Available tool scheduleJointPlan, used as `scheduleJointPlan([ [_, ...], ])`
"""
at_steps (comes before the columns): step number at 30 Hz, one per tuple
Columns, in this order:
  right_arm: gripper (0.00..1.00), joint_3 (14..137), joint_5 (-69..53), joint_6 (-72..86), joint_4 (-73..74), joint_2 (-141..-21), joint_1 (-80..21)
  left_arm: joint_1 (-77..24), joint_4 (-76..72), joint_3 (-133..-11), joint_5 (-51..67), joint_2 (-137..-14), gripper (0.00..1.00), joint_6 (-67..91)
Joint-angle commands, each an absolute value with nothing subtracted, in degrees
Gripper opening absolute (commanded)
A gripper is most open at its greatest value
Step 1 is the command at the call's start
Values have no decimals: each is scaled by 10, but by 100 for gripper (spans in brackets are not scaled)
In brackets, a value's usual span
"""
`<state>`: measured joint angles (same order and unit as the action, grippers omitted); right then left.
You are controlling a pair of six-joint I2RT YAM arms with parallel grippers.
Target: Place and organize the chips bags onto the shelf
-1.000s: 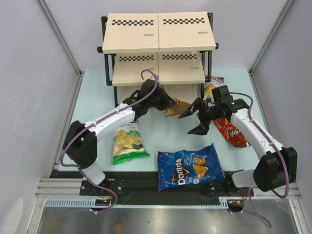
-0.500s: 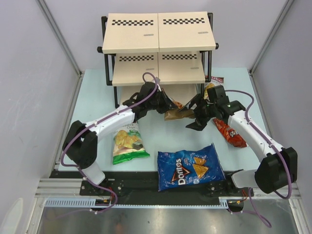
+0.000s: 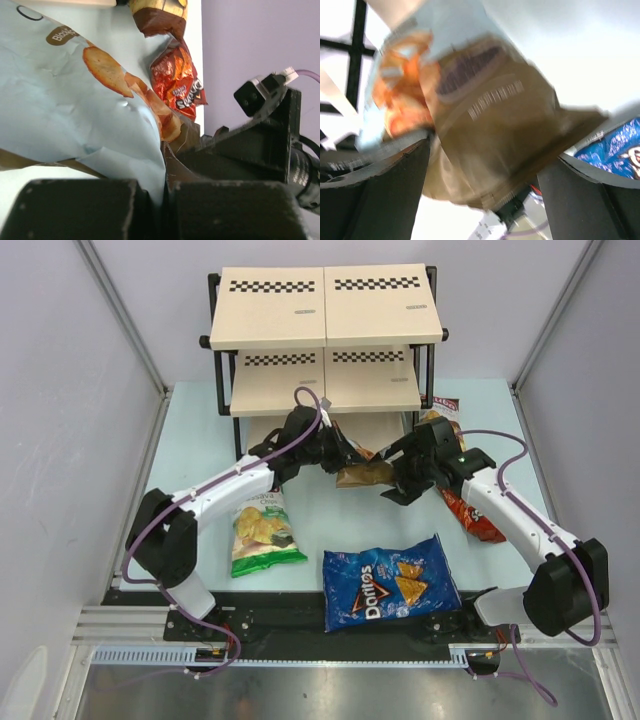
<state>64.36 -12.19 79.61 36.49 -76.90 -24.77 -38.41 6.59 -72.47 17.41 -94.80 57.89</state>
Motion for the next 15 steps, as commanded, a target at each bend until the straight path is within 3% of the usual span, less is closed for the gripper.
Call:
scheduleJointPlan([
  [1,88,645,-40,852,364,-752,-250,-385,17,-751,250,-903,0,584],
  [10,84,645,-29,896,297,-775,-247,-381,18,-747,315,-887,0,590],
  [13,70,645,-32,894,292,-777,-251,-381,26,-744,333,-879,0,595],
  [15,54,645,-30,888,292,-775,-253,-380,38,-742,337,-874,0,597],
])
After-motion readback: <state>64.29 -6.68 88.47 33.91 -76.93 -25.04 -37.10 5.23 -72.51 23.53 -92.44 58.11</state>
